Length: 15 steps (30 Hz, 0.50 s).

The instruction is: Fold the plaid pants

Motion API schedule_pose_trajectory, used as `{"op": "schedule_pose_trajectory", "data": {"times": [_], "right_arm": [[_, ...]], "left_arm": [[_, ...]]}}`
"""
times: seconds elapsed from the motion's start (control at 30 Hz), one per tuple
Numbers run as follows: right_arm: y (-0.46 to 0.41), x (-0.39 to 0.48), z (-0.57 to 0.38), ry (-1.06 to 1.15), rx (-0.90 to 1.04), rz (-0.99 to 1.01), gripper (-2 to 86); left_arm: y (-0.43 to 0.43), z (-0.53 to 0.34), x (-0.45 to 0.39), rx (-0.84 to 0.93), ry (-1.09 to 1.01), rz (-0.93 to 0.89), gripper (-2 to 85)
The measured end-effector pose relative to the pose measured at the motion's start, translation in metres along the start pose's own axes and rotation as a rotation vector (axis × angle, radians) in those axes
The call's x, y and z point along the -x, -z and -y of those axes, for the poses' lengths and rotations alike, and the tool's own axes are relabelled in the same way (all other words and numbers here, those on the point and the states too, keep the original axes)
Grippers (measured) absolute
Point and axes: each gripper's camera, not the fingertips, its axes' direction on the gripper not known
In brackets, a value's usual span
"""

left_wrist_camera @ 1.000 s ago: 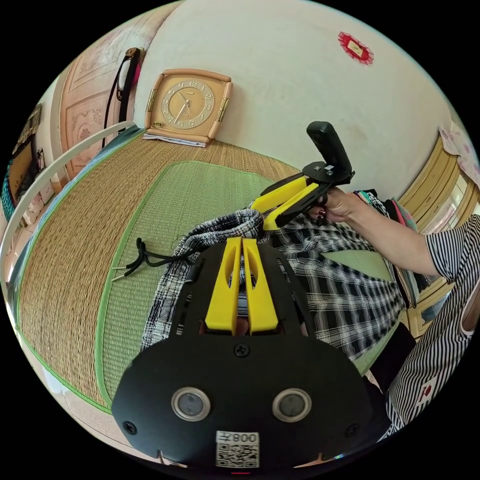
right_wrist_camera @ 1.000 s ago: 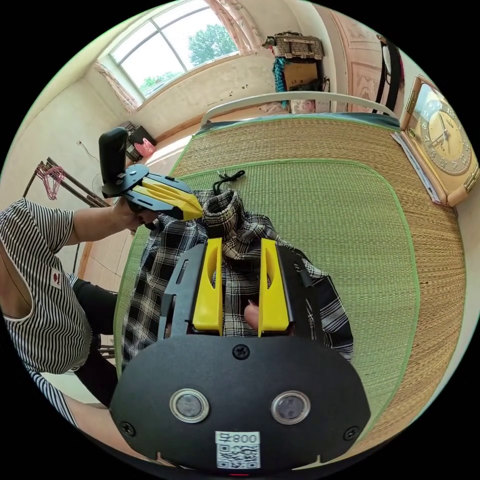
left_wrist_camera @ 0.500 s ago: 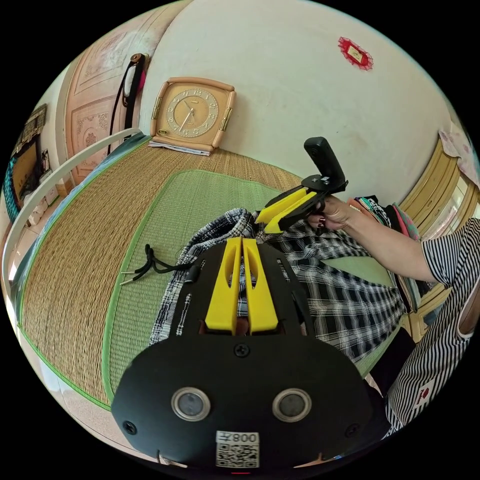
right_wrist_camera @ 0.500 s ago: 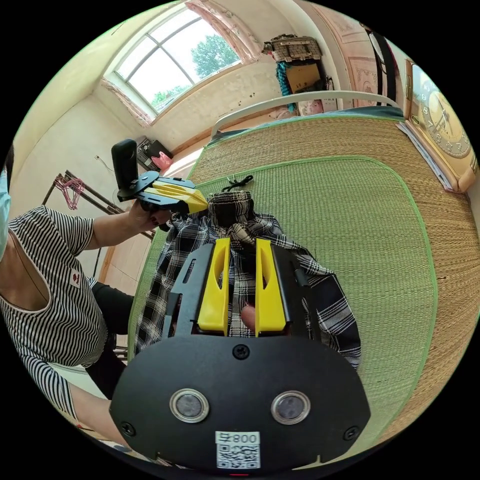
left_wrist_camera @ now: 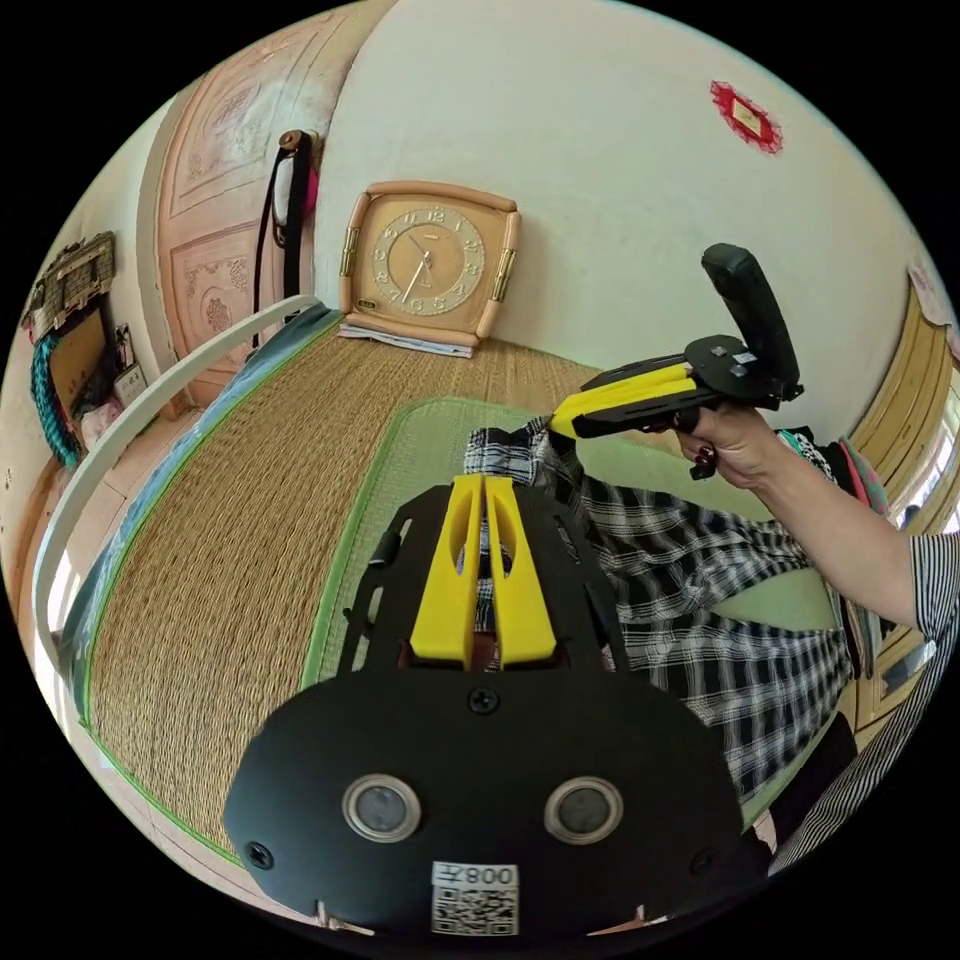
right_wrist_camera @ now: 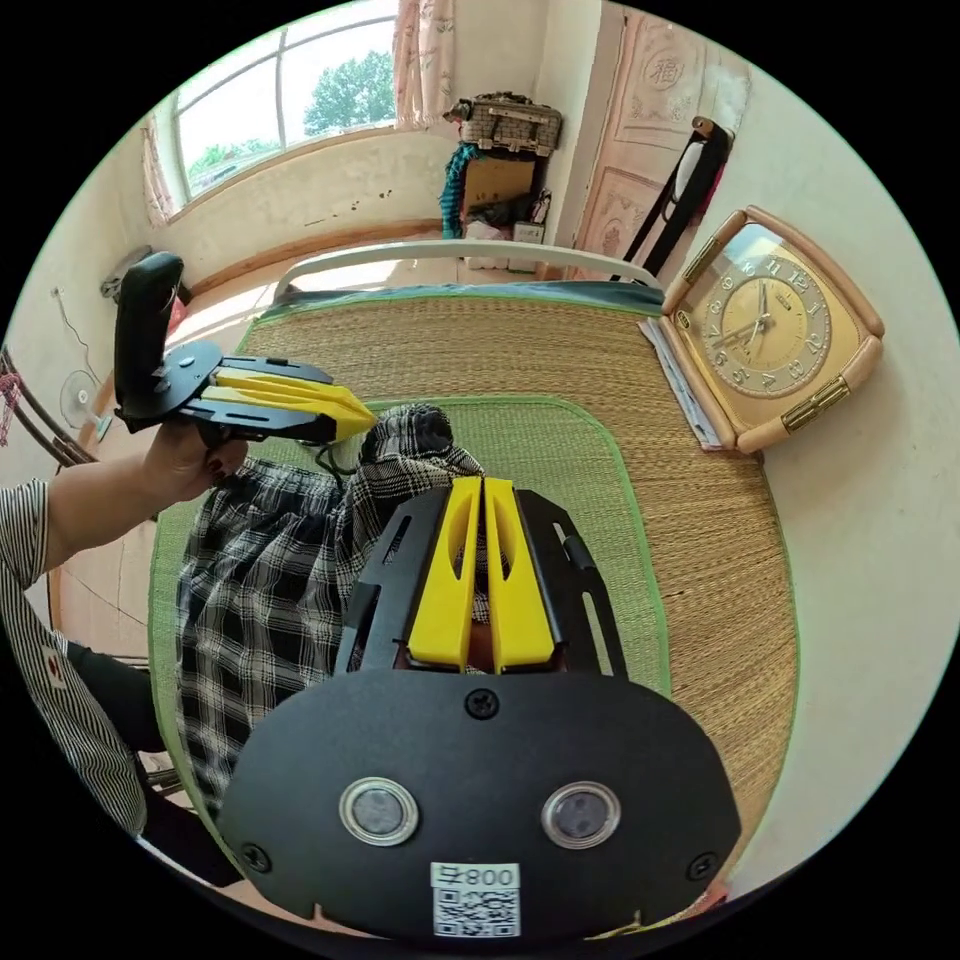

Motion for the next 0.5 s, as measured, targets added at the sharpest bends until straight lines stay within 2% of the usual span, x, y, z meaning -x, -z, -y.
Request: {"op": "schedule_pose_trajectory", "data": {"times": [0.17,0.3,0.37,0.5], "right_arm": [[-0.068,-0.016,-0.002,-0.071,0.179,-0.035,2.0],[-0.041,-0.042,-0.046,-0.175,0.052,0.055,10.2],[-0.031,-0.060,-0.074,-0.219,0.006,0.105,11.3],[-0.062,-0.092,-0.124,-0.309,0.137,0.136,10.7]], "left_arm": [[0.026,-0.034,0.012,0.065,0.037,-0.134,7.2],[0.066,-0.097,0.011,0.130,0.073,-0.028,9.6],[0.070,-0.120,0.014,0.172,0.116,0.008,9.6],[0.062,-0.141,0.014,0.231,0.147,0.075,6.8]]}}
